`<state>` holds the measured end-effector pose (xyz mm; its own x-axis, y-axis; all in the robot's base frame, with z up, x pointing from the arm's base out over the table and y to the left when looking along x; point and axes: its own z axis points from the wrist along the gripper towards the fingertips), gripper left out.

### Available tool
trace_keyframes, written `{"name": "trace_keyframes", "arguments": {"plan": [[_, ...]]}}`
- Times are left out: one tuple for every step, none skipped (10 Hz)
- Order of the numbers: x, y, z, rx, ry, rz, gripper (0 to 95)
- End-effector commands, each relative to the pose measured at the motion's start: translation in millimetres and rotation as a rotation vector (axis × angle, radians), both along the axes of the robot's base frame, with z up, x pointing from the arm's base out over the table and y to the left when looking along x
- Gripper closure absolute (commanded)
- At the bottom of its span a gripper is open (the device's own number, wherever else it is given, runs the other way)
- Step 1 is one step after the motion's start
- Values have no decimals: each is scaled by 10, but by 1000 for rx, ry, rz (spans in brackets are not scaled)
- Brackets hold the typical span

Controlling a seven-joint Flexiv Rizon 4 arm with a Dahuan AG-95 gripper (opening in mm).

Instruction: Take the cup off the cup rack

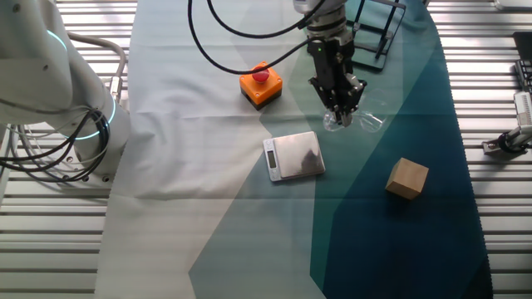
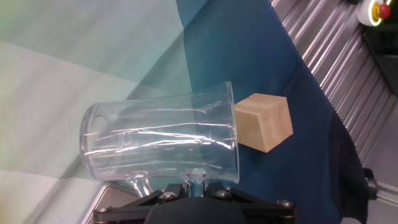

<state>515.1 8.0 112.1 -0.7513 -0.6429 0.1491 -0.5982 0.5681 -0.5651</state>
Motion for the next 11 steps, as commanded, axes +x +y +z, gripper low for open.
{"name": "trace_keyframes", "arguments": {"plan": [[2,9,1,-23,-5,8,950],[6,11,4,-40,-10,16,950],[15,15,11,-72,-25,31,950],[43,29,33,-76,-26,32,950],[71,44,54,-87,-25,35,950],[90,54,67,-93,-25,34,950],[95,58,70,-101,-29,34,950],[95,57,68,-105,-31,34,950],[95,57,67,-106,-34,29,950],[94,57,65,-108,-36,19,950],[93,56,65,-110,-39,12,950]]}}
